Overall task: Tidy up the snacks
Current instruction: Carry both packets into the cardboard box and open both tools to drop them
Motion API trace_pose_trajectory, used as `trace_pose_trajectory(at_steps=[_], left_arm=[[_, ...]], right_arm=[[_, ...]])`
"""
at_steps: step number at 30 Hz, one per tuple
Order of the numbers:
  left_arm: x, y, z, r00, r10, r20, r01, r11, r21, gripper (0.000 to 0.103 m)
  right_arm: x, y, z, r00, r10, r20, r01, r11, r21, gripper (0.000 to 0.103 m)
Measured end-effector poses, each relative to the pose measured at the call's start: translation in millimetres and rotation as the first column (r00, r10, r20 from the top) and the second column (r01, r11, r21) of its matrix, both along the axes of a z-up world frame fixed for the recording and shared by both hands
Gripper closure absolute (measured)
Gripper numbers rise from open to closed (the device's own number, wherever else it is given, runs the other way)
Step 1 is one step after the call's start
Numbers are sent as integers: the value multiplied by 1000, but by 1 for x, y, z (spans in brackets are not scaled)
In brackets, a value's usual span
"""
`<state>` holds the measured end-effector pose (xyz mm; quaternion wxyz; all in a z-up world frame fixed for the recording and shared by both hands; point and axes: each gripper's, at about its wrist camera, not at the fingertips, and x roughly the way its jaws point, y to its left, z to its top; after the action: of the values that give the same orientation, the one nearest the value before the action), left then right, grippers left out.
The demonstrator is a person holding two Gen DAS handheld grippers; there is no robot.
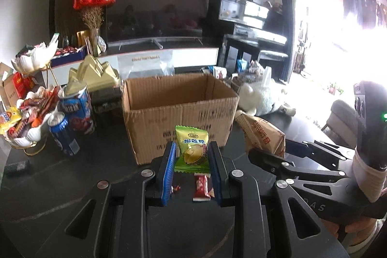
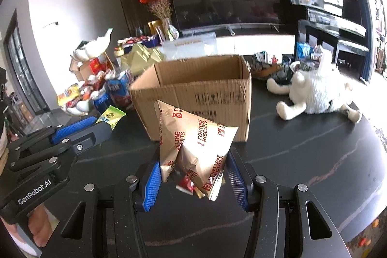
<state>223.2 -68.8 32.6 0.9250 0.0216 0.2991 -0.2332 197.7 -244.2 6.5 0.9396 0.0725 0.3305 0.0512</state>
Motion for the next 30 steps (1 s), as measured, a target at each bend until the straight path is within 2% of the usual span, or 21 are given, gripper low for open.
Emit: trace_pose_trajectory(at_steps=[14, 30], left_arm=[[20, 2, 40, 998, 20, 60, -19, 1000, -21, 76], [78, -5, 50, 999, 37, 27, -37, 999, -22, 76]], right_arm=[[23, 1, 39, 997, 6, 71, -5, 1000, -8, 51], [75, -2, 53, 998, 28, 62, -25, 998, -51, 51]])
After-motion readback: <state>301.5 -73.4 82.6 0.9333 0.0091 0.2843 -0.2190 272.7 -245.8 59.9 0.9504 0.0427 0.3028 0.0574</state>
